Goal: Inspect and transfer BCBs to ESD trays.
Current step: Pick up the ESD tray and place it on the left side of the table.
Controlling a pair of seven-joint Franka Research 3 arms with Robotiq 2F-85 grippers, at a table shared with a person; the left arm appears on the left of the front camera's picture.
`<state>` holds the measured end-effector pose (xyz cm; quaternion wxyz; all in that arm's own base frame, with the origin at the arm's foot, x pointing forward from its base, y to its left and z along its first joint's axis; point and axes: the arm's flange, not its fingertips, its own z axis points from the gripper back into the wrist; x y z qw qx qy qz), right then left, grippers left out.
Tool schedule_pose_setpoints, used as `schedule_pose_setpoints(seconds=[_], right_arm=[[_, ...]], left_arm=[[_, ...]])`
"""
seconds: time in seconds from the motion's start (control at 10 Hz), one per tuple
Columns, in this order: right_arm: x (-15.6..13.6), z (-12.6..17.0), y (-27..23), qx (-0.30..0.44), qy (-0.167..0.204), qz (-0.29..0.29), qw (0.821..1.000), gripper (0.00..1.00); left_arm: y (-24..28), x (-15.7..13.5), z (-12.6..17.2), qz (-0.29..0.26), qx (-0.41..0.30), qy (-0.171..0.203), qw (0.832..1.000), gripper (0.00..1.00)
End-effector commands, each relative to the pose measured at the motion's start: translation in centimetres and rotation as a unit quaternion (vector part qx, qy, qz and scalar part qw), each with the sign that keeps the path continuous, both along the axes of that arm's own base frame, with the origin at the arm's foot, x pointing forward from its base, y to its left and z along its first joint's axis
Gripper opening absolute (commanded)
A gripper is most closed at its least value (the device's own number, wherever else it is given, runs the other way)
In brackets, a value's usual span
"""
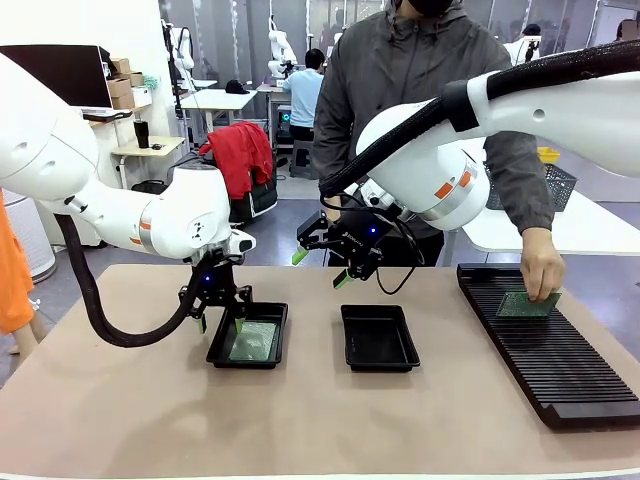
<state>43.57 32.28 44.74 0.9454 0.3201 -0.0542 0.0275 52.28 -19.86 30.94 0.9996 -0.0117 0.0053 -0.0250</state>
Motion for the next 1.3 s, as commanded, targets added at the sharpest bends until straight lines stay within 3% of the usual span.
schedule_pose_setpoints(seconds=[0.0, 1.2], right_arm=[[0.21, 0.17, 0.2, -0.009, 0.003, -0.007, 1.0, 1.0], [0.21, 0.17, 0.2, -0.009, 0.003, -0.007, 1.0, 1.0]], left_arm=[[0.57, 0.46, -0.32, -0.009, -0.016, -0.003, 1.0, 0.68], [1.14, 0.1, -0.22, -0.003, -0.036, -0.011, 0.999, 0.04]])
